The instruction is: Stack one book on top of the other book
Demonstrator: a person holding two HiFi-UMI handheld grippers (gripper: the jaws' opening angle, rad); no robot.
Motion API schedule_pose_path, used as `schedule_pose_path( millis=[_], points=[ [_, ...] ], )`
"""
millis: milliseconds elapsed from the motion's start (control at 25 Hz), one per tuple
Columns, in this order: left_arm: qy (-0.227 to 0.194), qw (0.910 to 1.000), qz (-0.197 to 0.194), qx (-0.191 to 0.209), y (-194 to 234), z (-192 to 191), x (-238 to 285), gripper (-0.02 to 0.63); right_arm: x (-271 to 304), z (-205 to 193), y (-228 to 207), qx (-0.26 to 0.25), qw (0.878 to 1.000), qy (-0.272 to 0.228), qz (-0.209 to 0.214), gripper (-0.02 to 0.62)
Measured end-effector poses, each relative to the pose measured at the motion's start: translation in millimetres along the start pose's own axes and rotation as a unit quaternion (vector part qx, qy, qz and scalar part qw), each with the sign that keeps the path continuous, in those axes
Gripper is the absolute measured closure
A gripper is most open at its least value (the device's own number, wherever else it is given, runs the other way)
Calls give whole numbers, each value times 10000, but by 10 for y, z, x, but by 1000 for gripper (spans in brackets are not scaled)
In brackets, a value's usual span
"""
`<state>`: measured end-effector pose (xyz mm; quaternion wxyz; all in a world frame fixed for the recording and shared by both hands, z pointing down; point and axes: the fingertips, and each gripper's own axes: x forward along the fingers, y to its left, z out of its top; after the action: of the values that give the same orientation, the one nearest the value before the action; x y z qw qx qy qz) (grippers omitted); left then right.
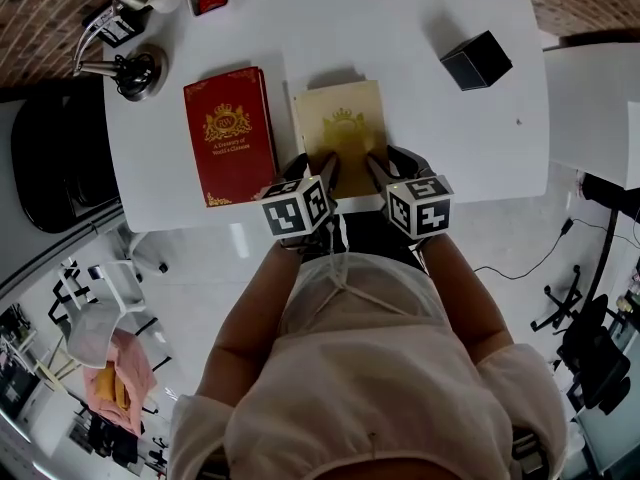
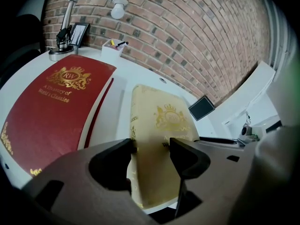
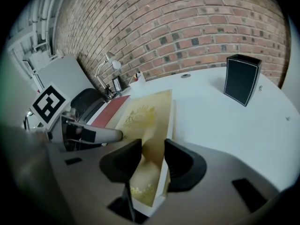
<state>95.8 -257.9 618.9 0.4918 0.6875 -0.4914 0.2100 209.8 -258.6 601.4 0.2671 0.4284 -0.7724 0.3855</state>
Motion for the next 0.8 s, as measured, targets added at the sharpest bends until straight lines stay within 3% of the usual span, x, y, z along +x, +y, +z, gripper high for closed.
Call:
schedule_pose_path(
  millis=[240, 800],
  points=[
    [-370, 9991, 92, 200, -179, 118, -34, 345, -111, 114, -79, 29, 9998, -205, 54, 431],
    [-1136, 9926, 189, 397, -479, 298, -299, 345, -425, 398, -71, -418, 9970, -617, 225, 431]
  ],
)
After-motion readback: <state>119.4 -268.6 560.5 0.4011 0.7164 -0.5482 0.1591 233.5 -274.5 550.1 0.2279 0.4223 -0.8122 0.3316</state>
